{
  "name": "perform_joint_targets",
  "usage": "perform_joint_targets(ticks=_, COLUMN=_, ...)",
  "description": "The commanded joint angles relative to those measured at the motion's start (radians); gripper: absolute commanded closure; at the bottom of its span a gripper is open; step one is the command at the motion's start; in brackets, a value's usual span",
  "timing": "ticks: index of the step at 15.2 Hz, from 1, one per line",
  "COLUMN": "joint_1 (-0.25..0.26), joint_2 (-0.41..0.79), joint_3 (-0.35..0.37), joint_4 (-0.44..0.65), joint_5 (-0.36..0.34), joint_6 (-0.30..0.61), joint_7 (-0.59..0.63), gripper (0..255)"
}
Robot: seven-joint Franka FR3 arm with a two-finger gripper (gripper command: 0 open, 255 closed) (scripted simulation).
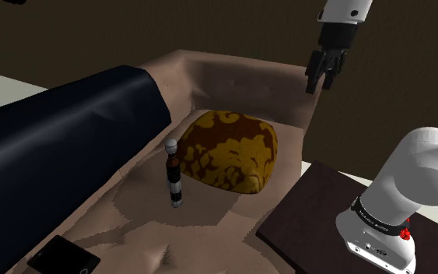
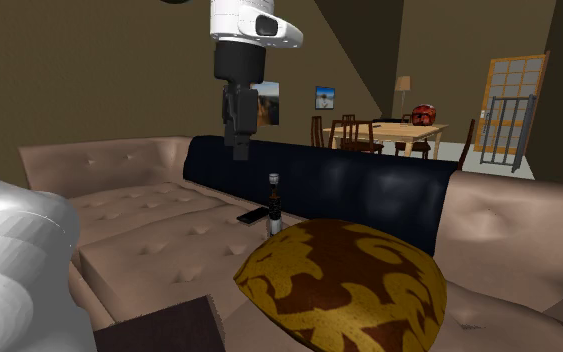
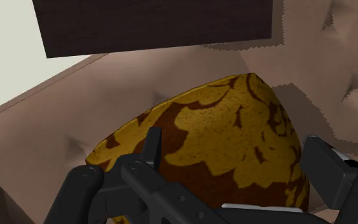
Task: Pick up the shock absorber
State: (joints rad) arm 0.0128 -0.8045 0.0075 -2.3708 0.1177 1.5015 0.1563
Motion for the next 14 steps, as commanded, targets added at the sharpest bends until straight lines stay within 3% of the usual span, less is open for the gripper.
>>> perform_joint_targets(ticks=1, joint_1=0.0, joint_2=0.0, joint_3=0.0, joint_4=0.0, joint_5=0.0, joint_6=0.0, joint_7=0.0, gripper=0)
perform_joint_targets(ticks=8, joint_1=0.033, joint_2=0.174, joint_3=0.141, joint_4=0.056, joint_5=0.078, joint_6=0.125, joint_7=0.149, gripper=0)
perform_joint_targets(ticks=14, joint_1=0.049, joint_2=0.36, joint_3=0.253, joint_4=0.154, joint_5=0.102, joint_6=0.219, joint_7=0.278, gripper=0)
